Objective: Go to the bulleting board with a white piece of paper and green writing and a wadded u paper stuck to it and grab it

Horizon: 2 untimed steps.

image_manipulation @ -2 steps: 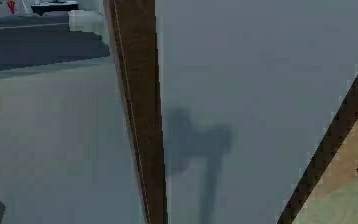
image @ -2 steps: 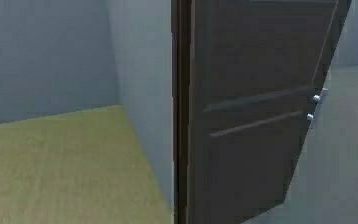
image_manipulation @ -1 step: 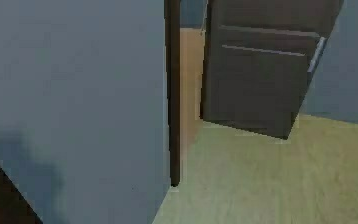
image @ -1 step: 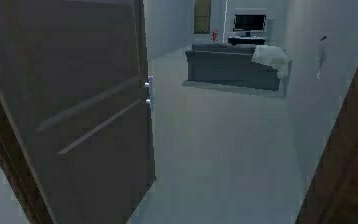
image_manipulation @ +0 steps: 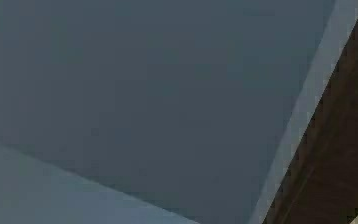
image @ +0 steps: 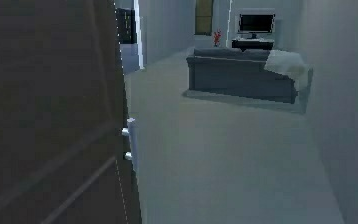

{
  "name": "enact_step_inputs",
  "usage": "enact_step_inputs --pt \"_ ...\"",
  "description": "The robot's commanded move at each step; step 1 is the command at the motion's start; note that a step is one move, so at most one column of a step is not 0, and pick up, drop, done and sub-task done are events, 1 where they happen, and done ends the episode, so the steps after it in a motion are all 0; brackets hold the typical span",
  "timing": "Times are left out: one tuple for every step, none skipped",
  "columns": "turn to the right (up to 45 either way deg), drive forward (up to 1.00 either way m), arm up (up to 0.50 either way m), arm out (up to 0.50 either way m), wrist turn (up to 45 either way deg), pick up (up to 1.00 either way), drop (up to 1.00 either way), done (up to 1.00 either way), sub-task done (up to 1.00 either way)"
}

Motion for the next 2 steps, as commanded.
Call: enact_step_inputs --pt "45.0 0.00 0.00 0.00 0.0 0.00 0.00 0.00 0.00" --pt "0.0 0.85 0.00 0.00 0.0 0.00 0.00 0.00 0.00"
